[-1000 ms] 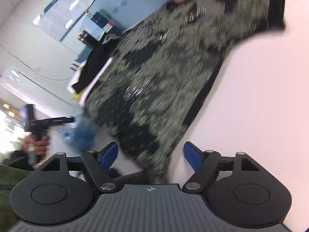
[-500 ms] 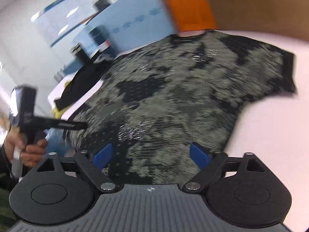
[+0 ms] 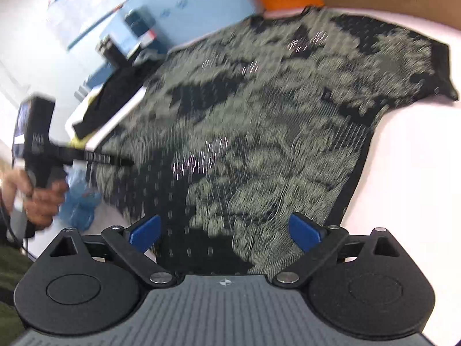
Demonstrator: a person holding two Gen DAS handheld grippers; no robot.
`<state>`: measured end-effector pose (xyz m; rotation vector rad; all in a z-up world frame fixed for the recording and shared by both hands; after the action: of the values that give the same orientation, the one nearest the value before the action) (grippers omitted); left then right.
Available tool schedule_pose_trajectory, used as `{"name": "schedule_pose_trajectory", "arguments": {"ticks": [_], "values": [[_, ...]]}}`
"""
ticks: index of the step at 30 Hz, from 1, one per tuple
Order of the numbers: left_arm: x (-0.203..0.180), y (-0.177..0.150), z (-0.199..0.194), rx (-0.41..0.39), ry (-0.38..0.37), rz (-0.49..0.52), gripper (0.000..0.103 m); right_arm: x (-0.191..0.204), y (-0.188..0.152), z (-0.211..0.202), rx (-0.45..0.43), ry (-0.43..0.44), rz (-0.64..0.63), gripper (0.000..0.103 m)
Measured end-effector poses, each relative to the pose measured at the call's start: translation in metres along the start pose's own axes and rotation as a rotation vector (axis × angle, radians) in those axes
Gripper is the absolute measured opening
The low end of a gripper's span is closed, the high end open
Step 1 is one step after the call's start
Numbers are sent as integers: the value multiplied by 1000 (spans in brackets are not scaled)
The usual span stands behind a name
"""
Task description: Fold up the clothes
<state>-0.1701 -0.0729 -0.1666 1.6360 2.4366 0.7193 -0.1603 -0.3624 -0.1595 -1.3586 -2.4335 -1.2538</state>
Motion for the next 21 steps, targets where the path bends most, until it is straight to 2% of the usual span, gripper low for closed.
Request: {"name": "schedule_pose_trajectory", "arguments": {"ticks": [2,6,9,11,14,17,21], "values": [[2,2,3,16,-10,-3,89,1,5,1,6,27,14,100],[6,5,8,53,-32,-17,93,-8,8,17,145,-32,-11,101],[11,5,8,80,-56,-44,93,-13,29,4,114,-35,-22,101],[13,4,6,86,-70,-55,93,-29,50,-11,66,-88,-19,101],[12,-1,-3,63,-59,-35,92,-73,77,-38,-16,-197,22,101],[-1,-9,-20,4,-48,17,92,-132,97,-62,-90,-275,114,101],[-40,-26,-52,-105,-31,124,92,-210,117,-69,-110,-305,169,101]]}}
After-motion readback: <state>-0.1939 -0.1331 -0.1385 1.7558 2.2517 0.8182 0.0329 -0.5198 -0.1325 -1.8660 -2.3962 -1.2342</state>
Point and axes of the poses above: each gripper's, at about its wrist camera, not at the fingertips, and z roughly the way its jaws point, x to its left, y to its top, the point moved 6 cm from there along z, roughly the way its jaws point, and after that the axes turned 6 degrees about -z, right-handed, at the moved point
